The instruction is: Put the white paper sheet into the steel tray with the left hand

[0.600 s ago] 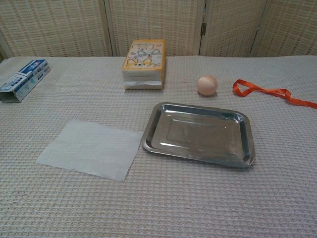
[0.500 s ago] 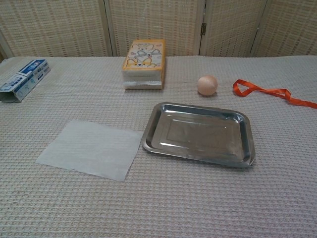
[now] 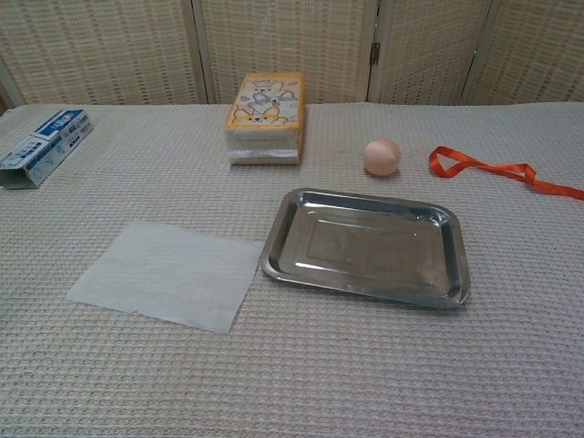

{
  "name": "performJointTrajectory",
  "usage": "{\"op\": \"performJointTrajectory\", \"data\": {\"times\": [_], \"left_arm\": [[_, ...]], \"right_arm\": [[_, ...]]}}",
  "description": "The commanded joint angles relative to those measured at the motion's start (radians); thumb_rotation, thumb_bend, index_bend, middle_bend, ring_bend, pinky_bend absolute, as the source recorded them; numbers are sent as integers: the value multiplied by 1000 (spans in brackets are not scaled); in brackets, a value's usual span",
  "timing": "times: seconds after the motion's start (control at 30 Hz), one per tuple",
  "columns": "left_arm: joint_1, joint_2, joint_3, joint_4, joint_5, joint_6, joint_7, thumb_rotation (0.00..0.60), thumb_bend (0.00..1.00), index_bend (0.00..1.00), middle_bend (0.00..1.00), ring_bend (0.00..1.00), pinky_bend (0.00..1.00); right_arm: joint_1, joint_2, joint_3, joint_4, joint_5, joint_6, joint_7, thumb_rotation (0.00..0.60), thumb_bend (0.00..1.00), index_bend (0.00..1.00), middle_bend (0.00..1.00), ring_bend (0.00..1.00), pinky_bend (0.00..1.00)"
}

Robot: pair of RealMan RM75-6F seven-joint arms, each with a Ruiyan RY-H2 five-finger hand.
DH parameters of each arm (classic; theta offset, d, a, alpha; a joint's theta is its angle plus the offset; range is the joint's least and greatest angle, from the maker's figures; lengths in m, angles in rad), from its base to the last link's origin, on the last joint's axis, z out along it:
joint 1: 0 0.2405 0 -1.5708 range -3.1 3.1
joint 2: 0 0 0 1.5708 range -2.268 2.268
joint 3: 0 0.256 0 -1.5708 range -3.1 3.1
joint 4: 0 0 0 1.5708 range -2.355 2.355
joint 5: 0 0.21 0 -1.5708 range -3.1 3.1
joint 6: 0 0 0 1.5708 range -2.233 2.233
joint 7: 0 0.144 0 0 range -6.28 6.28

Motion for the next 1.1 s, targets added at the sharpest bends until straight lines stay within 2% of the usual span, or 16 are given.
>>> {"op": "performJointTrajectory", "data": {"times": [0.03,0.1,0.13,0.23,0.33,0.47,0.67,0.9,1.1], "left_arm": [[-20,-50,9,59,33,-3,-41,600,367,172,837,823,951],[-26,-95,1,111,47,18,-58,600,366,256,970,959,1000],[-28,-112,-1,127,50,23,-69,600,366,296,996,990,1000],[-47,-134,7,133,43,-12,-105,600,365,361,1000,1000,1000],[-65,-142,4,109,12,-74,-67,600,365,361,1000,1000,1000],[-81,-189,-4,107,-22,-123,-49,600,365,298,1000,1000,1000],[-111,-271,-14,140,-57,-205,45,600,366,321,1000,1000,1000],[-166,-318,-24,125,-106,-322,111,600,366,301,1000,1000,1000],[-195,-347,-34,149,-142,-368,100,600,368,241,1000,1000,1000]], "right_arm": [[8,-1,-7,-7,0,-19,37,600,309,0,0,0,0],[17,5,-12,-7,-3,-34,72,600,310,0,0,0,0],[18,6,-12,-7,-3,-34,78,600,309,0,0,0,0],[16,1,-1,-3,-9,-10,85,600,310,0,0,0,0],[17,-7,4,7,-10,-4,92,600,309,0,0,0,0],[27,-7,7,13,12,-32,104,600,309,0,0,0,0],[29,-3,12,20,-1,-14,116,600,309,0,0,0,0],[34,-6,3,42,-33,-3,139,600,310,0,0,0,0],[40,12,-24,46,-90,29,254,600,310,0,0,0,0]]}}
